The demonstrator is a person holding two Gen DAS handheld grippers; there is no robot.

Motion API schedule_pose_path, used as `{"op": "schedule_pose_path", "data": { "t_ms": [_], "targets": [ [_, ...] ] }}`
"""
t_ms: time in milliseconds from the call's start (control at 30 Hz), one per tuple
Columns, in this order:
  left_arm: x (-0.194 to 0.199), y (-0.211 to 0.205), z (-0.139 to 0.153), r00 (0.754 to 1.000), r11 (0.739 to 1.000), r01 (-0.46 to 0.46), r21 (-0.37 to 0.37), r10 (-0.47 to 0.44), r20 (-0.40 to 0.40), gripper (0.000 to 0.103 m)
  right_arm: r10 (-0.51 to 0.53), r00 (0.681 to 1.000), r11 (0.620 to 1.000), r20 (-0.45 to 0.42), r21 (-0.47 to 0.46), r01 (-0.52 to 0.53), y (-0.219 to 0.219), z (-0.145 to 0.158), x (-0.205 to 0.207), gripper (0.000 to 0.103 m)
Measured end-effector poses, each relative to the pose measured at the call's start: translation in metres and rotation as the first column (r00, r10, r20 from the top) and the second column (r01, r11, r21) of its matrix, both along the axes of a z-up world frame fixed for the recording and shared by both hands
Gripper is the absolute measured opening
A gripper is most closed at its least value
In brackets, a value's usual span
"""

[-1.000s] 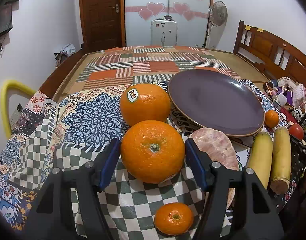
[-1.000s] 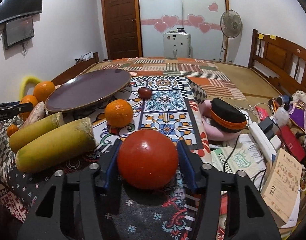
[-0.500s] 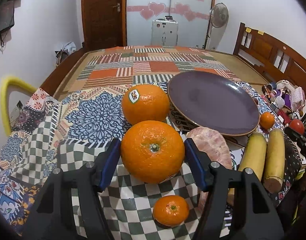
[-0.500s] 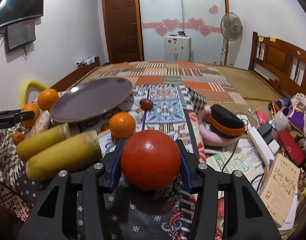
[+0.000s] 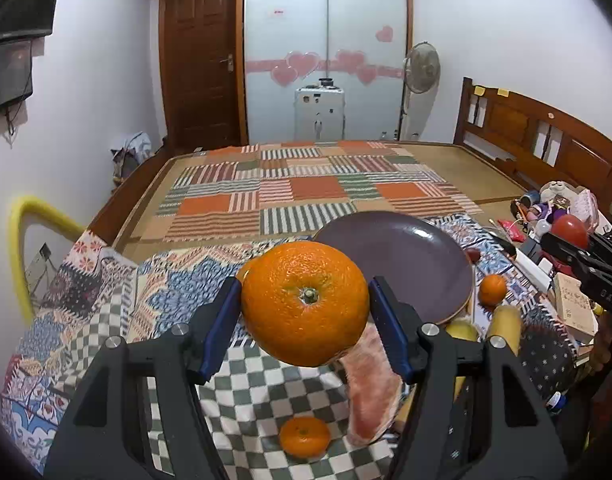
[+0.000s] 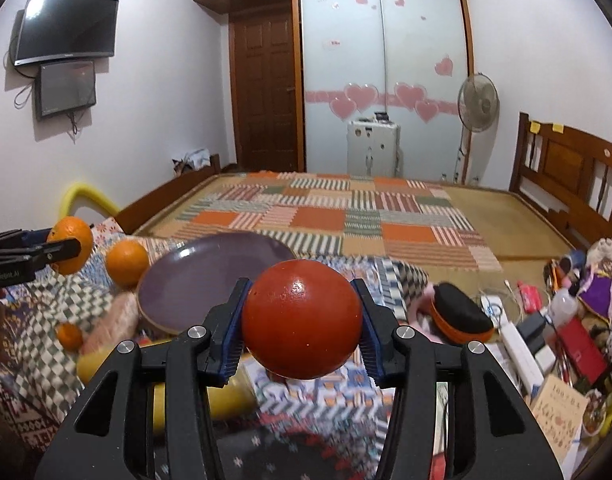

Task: Organize fruits
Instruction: 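Carry the orange onto the purple plate with the left tool while the right tool places the tomato there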

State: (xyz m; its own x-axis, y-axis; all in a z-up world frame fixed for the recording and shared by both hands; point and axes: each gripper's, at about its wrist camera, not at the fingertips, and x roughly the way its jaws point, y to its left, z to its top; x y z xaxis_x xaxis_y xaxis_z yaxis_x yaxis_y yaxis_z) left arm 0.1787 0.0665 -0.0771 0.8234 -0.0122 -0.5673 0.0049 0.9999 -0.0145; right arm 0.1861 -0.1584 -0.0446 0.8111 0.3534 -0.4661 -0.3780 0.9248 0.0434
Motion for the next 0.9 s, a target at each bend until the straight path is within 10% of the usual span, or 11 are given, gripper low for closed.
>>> {"op": "schedule_pose_path", "data": {
  "t_ms": [900],
  "targets": [
    [0.097,-0.028,0.0,0.998,0.999,0.05,-0.02,-0.051,-0.042,0.064,0.116,0.992,0.989,-0.057,-0.083,-0.121,0.057,-0.014,0.088,0.046]
  ]
}}
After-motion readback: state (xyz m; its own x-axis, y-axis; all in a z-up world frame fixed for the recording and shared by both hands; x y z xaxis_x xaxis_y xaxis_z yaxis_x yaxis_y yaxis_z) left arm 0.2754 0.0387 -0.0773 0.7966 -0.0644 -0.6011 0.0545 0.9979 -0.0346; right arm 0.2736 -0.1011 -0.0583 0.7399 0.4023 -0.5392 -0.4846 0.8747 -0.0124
